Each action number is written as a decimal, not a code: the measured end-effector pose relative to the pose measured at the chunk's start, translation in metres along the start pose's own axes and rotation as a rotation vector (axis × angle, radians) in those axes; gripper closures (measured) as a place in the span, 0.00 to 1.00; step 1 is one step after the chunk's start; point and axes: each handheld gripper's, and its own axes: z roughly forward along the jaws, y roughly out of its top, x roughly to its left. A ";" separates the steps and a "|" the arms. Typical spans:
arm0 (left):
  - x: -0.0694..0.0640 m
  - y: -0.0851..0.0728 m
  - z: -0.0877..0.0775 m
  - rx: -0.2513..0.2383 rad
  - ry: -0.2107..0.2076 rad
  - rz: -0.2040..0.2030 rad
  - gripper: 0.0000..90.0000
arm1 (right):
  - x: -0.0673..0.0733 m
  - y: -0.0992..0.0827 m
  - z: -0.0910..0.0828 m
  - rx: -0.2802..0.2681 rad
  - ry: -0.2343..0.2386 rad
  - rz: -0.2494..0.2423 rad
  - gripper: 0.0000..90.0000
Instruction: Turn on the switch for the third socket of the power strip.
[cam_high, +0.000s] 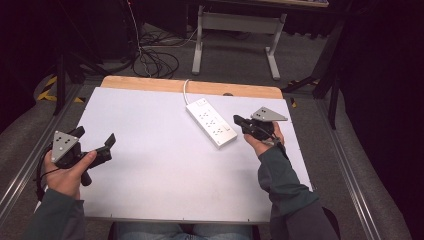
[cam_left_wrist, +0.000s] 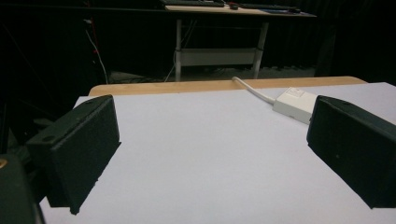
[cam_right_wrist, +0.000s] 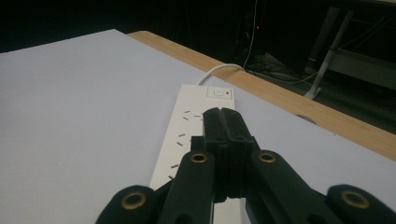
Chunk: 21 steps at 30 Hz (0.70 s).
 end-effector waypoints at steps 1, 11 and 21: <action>0.000 0.000 0.000 -0.001 0.000 0.000 0.03 | 0.000 0.000 -0.002 -0.002 -0.001 0.004 1.00; 0.000 0.001 0.002 0.000 -0.003 -0.003 0.03 | 0.002 -0.003 -0.021 -0.029 -0.002 0.022 1.00; -0.001 0.001 0.002 0.000 -0.006 -0.004 0.03 | 0.007 -0.005 -0.040 -0.061 0.014 0.031 1.00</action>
